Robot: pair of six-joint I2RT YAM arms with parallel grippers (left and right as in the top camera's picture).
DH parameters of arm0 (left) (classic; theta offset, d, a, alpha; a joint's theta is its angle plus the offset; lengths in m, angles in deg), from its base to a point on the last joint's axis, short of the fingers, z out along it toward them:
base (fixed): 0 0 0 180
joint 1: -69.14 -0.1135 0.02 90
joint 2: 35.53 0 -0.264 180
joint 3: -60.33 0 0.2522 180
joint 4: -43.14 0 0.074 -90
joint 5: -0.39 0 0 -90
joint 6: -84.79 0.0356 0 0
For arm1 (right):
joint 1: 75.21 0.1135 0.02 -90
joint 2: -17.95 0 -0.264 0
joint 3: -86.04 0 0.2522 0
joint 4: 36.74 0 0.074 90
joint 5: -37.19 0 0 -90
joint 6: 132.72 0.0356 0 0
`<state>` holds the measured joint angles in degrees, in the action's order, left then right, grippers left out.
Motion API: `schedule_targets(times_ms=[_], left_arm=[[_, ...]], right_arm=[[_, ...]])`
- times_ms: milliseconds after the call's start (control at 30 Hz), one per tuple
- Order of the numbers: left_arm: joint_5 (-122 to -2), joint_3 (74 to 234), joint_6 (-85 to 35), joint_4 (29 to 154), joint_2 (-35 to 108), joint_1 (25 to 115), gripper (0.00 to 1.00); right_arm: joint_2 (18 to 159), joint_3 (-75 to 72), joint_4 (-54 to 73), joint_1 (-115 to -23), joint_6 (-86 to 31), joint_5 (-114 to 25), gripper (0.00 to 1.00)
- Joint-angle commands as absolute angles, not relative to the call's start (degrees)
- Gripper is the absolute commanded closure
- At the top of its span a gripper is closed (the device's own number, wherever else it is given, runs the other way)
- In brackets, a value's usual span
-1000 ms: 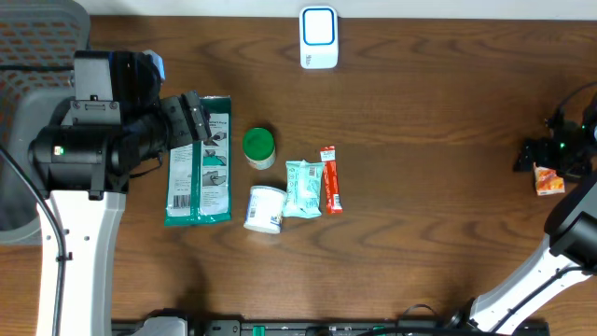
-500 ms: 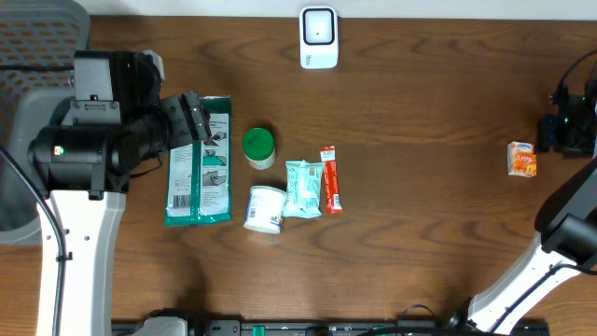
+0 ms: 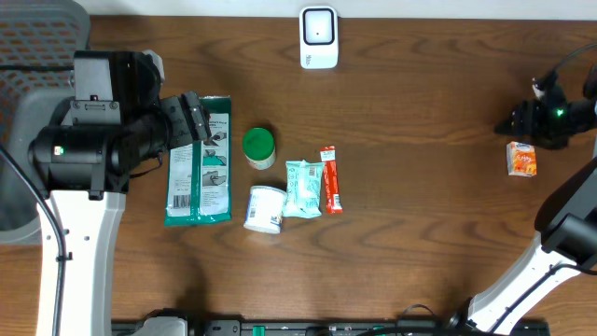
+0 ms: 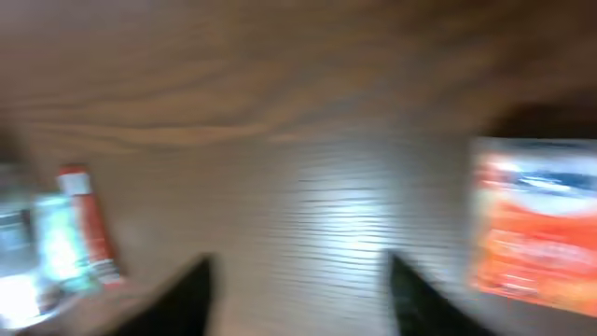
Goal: Scan the item barcode
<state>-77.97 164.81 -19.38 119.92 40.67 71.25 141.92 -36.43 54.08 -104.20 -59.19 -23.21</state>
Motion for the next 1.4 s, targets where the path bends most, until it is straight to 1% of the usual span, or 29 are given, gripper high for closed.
schedule_targets(times_ms=[0,167,200,267,300,367,400,567,733,833,1033,1167,1333,1367], left_arm=[[-78.3,164.6,-19.5,120.1,40.5,71.4,0.14],[-78.3,164.6,-19.5,120.1,40.5,71.4,0.14],[-78.3,164.6,-19.5,120.1,40.5,71.4,0.14],[-78.3,164.6,-19.5,120.1,40.5,71.4,0.14],[-78.3,164.6,-19.5,120.1,40.5,71.4,0.14],[-78.3,164.6,-19.5,120.1,40.5,71.4,0.14],[-78.3,164.6,-19.5,120.1,40.5,71.4,0.14],[-78.3,164.6,-19.5,120.1,40.5,71.4,0.14],[-78.3,164.6,-19.5,120.1,40.5,71.4,0.14],[-78.3,164.6,-19.5,120.1,40.5,71.4,0.14],[-78.3,164.6,-19.5,120.1,40.5,71.4,0.14],[-78.3,164.6,-19.5,120.1,40.5,71.4,0.14],[-78.3,164.6,-19.5,120.1,40.5,71.4,0.14],[-78.3,164.6,-19.5,120.1,40.5,71.4,0.14]], right_arm=[[141.9,-37.0,57.0,-101.6,-57.5,-11.4,0.99],[141.9,-35.3,60.4,-94.5,-57.3,-11.4,0.98],[141.9,-34.7,60.3,-93.0,-56.8,-11.4,0.97],[141.9,-33.2,59.6,-89.8,-55.3,-11.4,0.90],[141.9,-32.3,58.6,-88.1,-54.4,-11.4,0.84],[141.9,-30.0,55.8,-84.3,-52.2,-11.4,0.75],[141.9,-28.2,53.4,-81.7,-50.0,-11.8,0.67],[141.9,-21.8,41.8,-73.0,-38.1,-16.5,0.60],[141.9,-16.4,30.8,-64.1,-35.4,-17.0,0.59],[141.9,-15.0,26.9,-59.9,-32.7,-18.7,0.60],[141.9,-14.2,26.1,-54.7,-25.7,-28.7,0.60],[141.9,-12.3,24.5,-52.4,-24.6,-29.4,0.60],[141.9,-8.6,22.5,-49.7,-20.2,-29.5,0.66],[141.9,-7.8,22.2,-49.4,-19.5,-29.5,0.68]])
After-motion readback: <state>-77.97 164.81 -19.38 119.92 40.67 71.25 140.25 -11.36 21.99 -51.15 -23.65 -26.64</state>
